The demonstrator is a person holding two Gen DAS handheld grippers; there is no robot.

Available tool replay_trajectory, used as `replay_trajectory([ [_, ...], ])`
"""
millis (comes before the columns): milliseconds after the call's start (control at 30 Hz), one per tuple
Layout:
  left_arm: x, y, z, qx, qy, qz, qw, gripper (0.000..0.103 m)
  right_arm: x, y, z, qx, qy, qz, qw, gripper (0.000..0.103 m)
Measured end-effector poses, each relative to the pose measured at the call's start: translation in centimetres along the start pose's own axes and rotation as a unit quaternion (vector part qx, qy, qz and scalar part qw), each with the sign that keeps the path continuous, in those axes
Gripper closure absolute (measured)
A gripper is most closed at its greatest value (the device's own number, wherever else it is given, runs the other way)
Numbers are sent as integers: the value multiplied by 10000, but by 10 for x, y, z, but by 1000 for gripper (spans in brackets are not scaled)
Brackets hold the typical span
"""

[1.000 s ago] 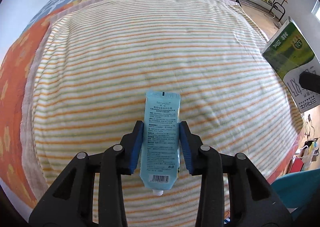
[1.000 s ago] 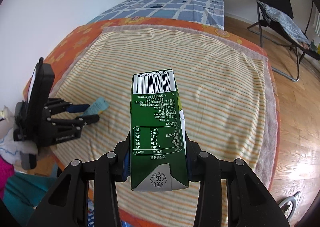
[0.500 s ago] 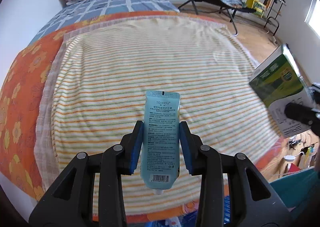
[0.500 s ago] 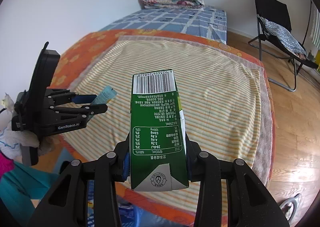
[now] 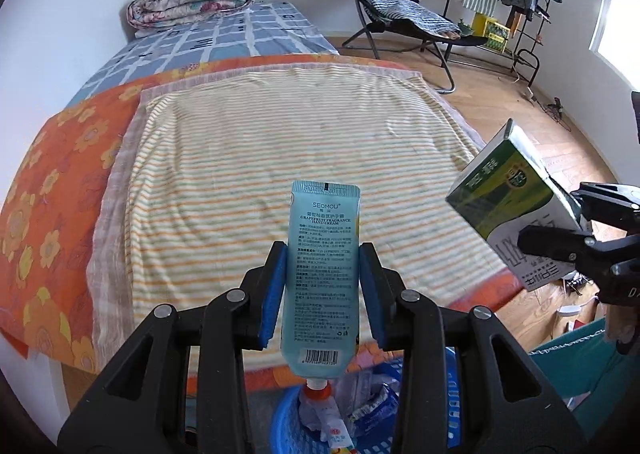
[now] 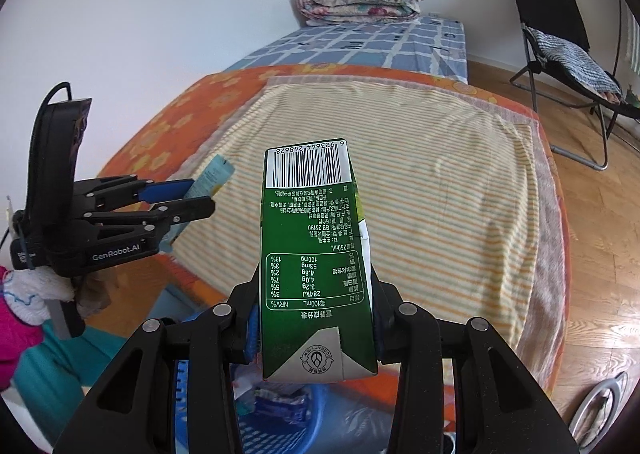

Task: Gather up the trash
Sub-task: 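Lift the tube and carton and carry them over the blue basket, then open both grippers to drop the tube and carton into the basket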

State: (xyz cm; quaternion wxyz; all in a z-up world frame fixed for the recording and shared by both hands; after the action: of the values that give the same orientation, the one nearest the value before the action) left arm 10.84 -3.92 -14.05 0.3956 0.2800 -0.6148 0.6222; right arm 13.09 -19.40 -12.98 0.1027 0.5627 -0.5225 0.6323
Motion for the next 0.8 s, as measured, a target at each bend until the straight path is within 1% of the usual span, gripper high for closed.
replay_trajectory([
  [167, 5, 25, 5, 32, 81, -68, 9999, 67, 3, 26, -19, 61, -208, -92, 9997, 64],
  [333, 5, 51, 7, 99, 101, -139, 9998, 67, -3, 54, -34, 133, -283, -267, 9992, 64],
  [533, 1, 79, 8, 208, 130, -264, 9993, 67, -15, 83, -47, 101, -410, -510, 9978, 64],
  [800, -9, 114, 11, 343, 190, -511, 9979, 67, -28, 111, -56, -22, -537, -803, 9953, 64],
])
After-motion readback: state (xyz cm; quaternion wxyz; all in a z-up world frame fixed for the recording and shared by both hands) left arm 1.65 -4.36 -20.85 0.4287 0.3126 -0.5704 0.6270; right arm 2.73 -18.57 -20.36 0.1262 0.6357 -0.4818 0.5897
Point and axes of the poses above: each gripper's, at about its wrist camera, not at the fingertips, and x roughly against the way its jaws point, z to its right, y to its underside, the point moved 9 cm from there along -x, roughly the way its jaws point, and after that the axes turned 6 degrees about -z, right-handed, at the moved point
